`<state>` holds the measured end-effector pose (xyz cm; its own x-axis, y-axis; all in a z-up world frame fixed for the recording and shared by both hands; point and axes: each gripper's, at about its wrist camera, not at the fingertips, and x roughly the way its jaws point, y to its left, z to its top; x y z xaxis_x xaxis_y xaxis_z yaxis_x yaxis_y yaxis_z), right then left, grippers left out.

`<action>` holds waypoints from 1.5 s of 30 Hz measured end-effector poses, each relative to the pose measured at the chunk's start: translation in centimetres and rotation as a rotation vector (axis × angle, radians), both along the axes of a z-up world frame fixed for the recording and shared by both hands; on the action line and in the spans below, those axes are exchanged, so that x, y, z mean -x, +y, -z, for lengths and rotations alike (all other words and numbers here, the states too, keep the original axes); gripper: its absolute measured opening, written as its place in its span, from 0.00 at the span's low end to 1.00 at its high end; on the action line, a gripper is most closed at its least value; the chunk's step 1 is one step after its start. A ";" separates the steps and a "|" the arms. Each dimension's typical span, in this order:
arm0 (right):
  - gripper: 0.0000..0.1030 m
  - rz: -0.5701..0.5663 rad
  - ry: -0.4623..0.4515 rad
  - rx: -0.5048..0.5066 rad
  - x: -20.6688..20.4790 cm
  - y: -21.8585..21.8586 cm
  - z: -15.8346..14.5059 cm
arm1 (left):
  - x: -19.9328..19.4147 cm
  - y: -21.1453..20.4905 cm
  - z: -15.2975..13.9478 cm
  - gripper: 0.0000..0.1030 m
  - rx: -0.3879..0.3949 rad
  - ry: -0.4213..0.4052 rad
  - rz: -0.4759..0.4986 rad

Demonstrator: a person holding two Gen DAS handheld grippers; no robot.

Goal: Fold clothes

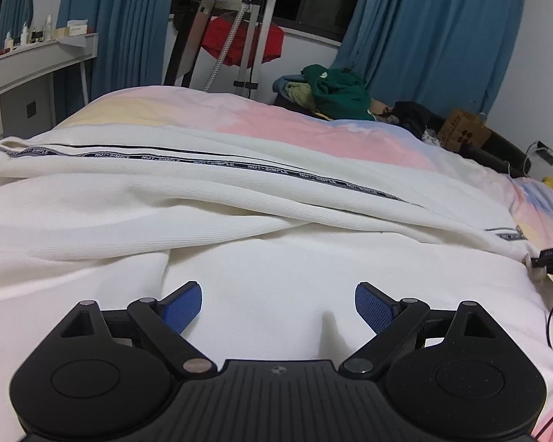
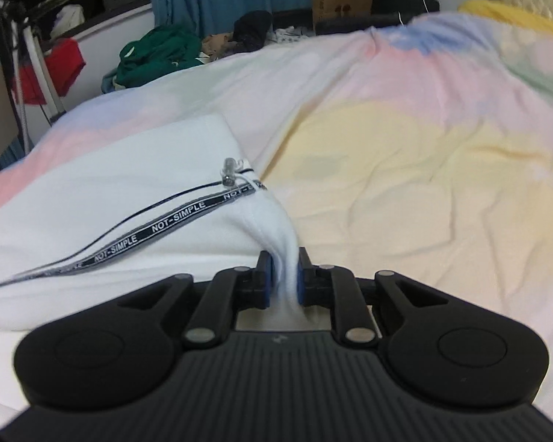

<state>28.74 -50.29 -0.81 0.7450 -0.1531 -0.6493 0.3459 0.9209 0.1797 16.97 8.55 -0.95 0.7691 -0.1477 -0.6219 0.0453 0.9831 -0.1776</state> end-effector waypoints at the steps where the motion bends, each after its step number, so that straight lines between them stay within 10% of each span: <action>1: 0.21 0.002 -0.006 -0.009 0.1 0.0 -0.2 | 0.1 -0.1 0.0 0.89 -0.006 -0.002 0.005; 9: 0.68 -0.034 -0.063 0.031 4.5 3.6 -4.7 | 1.3 -0.7 -1.2 0.89 -0.039 -0.040 0.022; 19: 0.69 -0.295 -0.166 -0.025 13.8 14.7 -11.9 | 6.8 -2.7 -4.0 0.89 -0.120 -0.109 0.085; 29: 0.82 -0.370 -0.254 -0.143 20.7 16.6 -11.8 | 12.0 -3.5 -5.0 0.95 -0.079 -0.138 0.090; 45: 0.82 -0.109 -0.258 -0.181 19.9 12.2 -10.0 | 13.9 8.5 -6.8 1.00 0.029 0.030 -0.388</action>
